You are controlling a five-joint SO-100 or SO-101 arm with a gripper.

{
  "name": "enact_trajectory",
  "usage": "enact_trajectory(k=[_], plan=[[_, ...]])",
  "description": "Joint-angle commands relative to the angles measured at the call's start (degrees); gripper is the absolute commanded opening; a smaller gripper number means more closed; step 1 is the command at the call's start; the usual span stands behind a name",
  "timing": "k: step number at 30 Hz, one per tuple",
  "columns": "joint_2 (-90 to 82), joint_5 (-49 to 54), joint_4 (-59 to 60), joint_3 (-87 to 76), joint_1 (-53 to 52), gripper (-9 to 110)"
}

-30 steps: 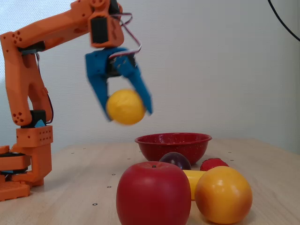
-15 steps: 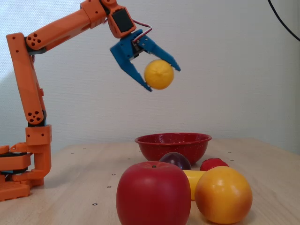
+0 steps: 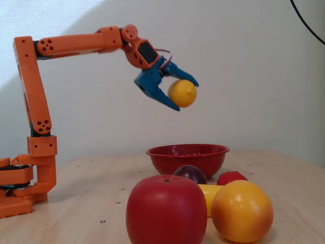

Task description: Put the lemon in the red bowl.

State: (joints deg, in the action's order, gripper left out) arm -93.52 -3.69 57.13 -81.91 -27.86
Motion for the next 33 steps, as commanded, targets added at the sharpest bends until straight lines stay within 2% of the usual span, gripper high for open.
enact_trajectory(k=[1, 8, 19, 26, 33], plan=[[-1.8, -1.4, -2.5, 1.9, -2.6, 0], [5.0, 0.8, -3.0, -0.5, -4.9, 0], [18.2, 1.0, -2.9, 7.3, -4.4, 0], [21.7, 3.6, 0.4, 12.0, -3.2, 28], [21.3, 4.1, 4.0, 14.2, -2.3, 34]])
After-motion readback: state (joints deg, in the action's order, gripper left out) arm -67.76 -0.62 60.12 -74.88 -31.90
